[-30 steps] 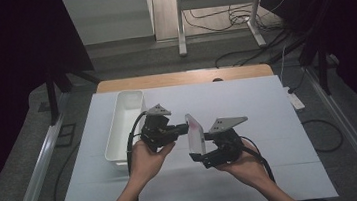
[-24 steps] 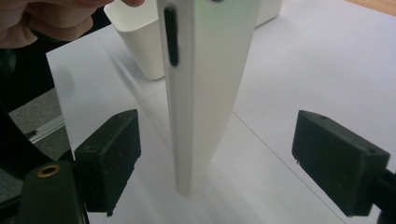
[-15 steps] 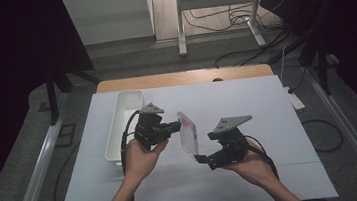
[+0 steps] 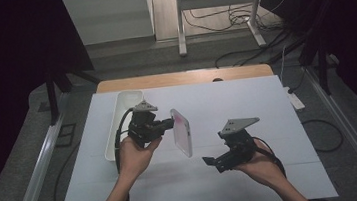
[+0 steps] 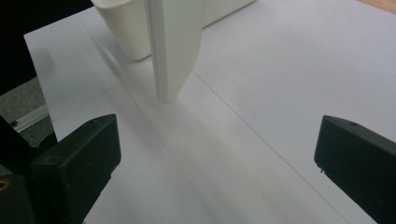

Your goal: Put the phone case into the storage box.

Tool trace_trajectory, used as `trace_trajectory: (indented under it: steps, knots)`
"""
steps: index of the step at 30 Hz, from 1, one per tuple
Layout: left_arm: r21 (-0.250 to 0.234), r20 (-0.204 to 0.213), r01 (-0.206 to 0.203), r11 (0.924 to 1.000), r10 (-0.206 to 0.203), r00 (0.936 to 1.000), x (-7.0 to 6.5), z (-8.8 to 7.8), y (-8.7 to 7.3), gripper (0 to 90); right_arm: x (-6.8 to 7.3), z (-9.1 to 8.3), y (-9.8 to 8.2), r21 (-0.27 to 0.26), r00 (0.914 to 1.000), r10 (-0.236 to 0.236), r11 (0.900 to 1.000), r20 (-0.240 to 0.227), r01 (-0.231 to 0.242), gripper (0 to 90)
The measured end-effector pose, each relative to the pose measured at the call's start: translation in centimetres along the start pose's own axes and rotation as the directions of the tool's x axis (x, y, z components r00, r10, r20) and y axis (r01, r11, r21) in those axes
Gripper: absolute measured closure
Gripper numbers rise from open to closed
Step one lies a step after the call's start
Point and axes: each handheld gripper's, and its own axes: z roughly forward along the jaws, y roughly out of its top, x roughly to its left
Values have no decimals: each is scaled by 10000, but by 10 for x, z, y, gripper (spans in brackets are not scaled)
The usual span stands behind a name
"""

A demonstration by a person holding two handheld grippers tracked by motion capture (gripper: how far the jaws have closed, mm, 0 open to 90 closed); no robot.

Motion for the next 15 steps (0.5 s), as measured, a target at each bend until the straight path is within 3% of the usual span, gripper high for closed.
trace_trajectory:
  steps: [15]
  knots:
    - [-13, -391, 71, 10000, -71, 9992, 14, -12, 0, 882, -8, -17, -16, 306, 9978, -138, 9995, 642, 118, 0]
